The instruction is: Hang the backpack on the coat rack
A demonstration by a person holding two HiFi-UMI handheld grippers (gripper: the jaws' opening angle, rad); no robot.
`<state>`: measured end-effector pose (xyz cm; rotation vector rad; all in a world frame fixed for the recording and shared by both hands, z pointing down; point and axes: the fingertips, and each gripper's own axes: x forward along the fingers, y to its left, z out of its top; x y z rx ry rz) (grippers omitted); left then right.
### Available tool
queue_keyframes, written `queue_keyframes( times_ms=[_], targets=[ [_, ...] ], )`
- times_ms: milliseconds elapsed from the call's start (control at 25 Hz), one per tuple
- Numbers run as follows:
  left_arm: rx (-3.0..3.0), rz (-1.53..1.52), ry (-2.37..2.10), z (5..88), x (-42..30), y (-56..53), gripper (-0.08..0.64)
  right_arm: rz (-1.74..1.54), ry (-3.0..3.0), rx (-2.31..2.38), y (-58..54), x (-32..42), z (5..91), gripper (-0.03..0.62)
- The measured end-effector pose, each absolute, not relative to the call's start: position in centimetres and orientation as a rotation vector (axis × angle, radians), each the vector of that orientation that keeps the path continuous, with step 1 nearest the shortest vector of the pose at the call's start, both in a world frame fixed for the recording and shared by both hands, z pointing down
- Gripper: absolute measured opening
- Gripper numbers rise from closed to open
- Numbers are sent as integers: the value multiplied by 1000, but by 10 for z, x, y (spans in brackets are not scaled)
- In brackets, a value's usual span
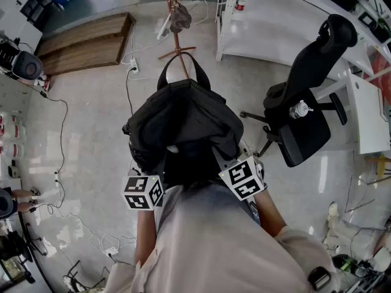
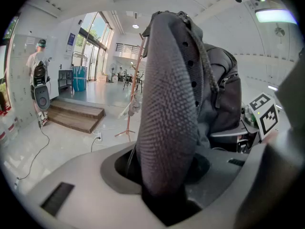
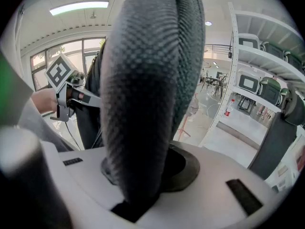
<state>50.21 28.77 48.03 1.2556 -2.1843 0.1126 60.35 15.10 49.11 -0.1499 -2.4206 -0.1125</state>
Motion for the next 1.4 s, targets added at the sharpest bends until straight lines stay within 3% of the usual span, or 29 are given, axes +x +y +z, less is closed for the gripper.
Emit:
queue_keyframes(
  times_ms=[800, 1400],
  targets=[
    [1253, 169, -2205, 492, 476, 272, 159, -20, -2387, -168, 136, 572, 500, 107],
    [1287, 144, -2108, 504, 371, 259, 160, 27, -2319, -114, 130, 476, 507, 112]
  ],
)
